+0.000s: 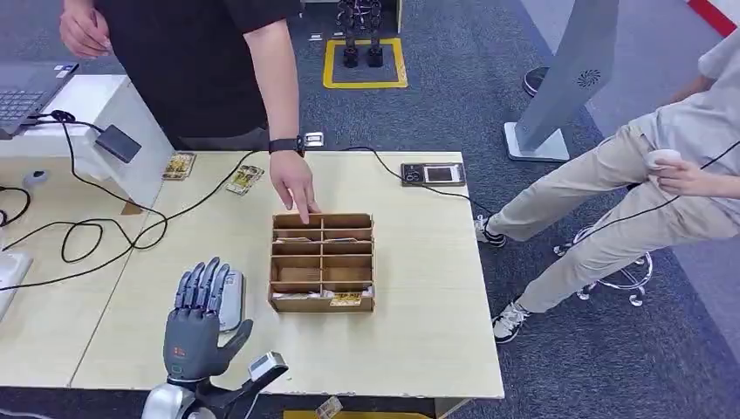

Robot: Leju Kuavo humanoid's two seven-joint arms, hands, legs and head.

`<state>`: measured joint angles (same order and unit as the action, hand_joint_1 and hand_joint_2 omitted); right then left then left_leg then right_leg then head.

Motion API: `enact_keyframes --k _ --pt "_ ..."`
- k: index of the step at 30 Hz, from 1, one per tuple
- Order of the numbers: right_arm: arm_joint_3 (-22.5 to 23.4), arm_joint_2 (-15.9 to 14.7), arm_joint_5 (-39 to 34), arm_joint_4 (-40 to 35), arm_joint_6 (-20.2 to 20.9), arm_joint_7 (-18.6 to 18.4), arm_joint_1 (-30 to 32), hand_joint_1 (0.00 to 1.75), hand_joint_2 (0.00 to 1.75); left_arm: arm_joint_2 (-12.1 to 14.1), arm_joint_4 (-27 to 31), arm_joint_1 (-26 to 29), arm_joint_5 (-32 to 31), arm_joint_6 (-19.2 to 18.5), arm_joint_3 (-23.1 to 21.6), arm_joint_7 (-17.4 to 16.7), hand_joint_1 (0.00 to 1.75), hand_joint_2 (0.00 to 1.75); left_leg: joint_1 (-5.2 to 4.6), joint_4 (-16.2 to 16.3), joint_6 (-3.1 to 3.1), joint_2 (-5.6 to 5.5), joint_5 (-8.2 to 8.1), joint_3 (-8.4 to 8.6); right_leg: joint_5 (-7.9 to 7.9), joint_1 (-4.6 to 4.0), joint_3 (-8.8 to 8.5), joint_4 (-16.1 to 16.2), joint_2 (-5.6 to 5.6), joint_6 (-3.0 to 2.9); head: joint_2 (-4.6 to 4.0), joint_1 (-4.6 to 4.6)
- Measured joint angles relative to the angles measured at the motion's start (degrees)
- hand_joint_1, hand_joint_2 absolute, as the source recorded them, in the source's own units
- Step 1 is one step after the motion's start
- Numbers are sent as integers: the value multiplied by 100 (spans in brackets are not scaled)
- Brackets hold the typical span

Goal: Pass the card to the sensor for recognition and then transmit it.

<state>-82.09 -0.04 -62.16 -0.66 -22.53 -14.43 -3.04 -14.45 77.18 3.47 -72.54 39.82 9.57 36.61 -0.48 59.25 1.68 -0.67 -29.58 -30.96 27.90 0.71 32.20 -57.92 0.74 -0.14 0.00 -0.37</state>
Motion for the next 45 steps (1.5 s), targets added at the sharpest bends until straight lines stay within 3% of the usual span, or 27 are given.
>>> enact_keyframes --k 15,32,45 --pt "-37 -4 -4 -7 2 26 0 0 175 2 0 7 514 0 -31 343 0 175 1 0 0 0 0 1 0 -1 1 0 0 0 0 0" --pt "-177 -76 0 -66 28 24 -22 0 175 85 0 -145 324 0 -1023 352 0 175 0 0 0 -2 0 -1 -1 0 -1 0 -4 1 0 0" --pt "-192 -120 0 -109 28 26 -29 0 175 109 0 -170 216 0 -1255 352 0 175 0 0 0 -2 0 -2 -1 0 -1 0 -4 1 0 0"
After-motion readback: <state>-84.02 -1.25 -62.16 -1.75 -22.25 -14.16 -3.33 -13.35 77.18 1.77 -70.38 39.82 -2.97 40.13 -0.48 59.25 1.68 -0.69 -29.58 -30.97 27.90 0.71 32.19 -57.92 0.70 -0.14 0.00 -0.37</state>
